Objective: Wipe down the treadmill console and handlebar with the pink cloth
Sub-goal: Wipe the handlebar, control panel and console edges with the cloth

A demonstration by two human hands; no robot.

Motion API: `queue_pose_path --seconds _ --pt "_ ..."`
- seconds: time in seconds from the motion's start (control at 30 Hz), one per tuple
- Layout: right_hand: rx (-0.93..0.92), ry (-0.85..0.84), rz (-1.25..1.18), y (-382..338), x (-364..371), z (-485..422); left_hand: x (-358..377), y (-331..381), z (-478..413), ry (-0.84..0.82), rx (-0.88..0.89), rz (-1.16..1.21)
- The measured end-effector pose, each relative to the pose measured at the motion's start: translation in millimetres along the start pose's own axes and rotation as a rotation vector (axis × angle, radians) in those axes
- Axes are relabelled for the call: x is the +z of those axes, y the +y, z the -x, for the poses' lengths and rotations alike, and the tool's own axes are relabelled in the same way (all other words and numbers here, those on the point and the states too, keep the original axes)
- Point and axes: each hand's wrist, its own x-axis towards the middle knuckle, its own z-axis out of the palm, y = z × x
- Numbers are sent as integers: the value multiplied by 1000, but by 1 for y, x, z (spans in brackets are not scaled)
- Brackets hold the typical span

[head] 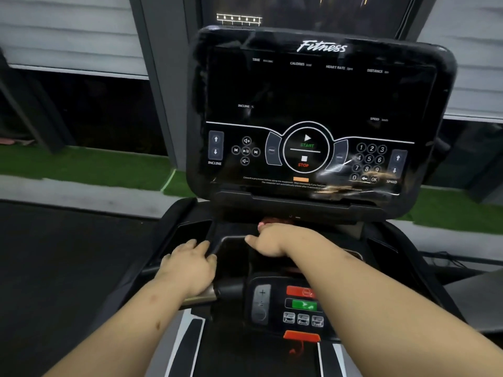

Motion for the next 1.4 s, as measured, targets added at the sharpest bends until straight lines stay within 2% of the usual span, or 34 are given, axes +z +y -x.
queue_pose_path --seconds 0.1,0.3,0.53,0.77,0.9,1.03,1.17,1.27,1.4 --pt "14 7 8 -2 6 1 8 -14 1 -52 3 55" --pt "37 -5 3 18 4 19 18 -15 5 9 -11 163" --pt "57 60 -193 2 1 11 26 -18 2 23 -14 214" --pt "39 50 -107 6 12 16 32 -22 -3 44 0 281" --pt "78 10 -78 14 11 15 34 -22 -4 52 22 200" --pt "84 81 -125 -6 4 7 39 -23 -9 64 39 161" --pt "104 121 8 -27 8 -6 36 -23 -5 47 9 260" --pt "61 136 30 -39 15 -12 28 -18 4 37 9 285" --pt "-56 53 137 -71 19 -13 24 -15 9 36 -1 299"
